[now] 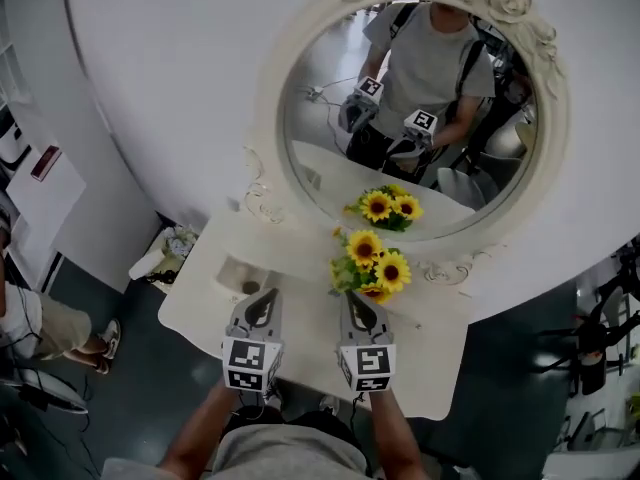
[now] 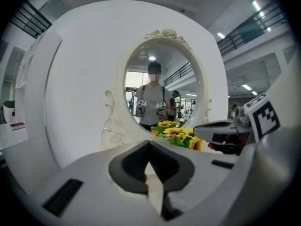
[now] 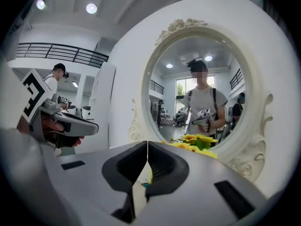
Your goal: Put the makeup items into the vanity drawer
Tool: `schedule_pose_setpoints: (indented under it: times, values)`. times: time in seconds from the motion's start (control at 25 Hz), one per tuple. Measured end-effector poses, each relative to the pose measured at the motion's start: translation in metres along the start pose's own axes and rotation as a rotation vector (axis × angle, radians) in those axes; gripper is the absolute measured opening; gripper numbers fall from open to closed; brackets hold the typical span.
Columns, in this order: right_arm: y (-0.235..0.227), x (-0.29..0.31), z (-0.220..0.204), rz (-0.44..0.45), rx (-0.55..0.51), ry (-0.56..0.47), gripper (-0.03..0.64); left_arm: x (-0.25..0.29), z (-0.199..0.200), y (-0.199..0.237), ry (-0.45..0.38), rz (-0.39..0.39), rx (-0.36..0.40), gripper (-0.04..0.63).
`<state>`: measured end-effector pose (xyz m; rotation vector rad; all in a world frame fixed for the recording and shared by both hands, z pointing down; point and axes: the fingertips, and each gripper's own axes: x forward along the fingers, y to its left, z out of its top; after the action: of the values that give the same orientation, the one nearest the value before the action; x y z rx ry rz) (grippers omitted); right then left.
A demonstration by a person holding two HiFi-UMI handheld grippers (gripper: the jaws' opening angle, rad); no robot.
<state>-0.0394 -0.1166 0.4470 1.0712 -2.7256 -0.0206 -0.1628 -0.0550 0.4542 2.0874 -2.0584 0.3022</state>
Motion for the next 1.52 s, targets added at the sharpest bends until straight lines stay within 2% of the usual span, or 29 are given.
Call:
schedule_pose_setpoints:
  times: [0.36, 0.64, 0.96, 1.52]
  values:
    - [-0.084, -0.084, -0.024, -0.218, 0.048, 0.021, 0.017, 0.029, 0.012, -0.107, -0.007, -0.212, 0.065, 0.0]
    - [-0.106, -0.128, -0.064, -0.308, 0.107, 0.073, 0.017, 0.039, -0.012, -0.164, 0.045, -0.325, 0.086, 0.0]
    - [-0.1, -0.146, -0.121, -0.313, 0.185, 0.162, 0.017, 0.042, -0.053, -0.193, 0.147, -0.374, 0.087, 0.0]
    - [-0.066, -0.138, -0.228, -0.24, 0.271, 0.338, 0.018, 0.053, -0.143, -0.197, 0.316, -0.371, 0.055, 0.0]
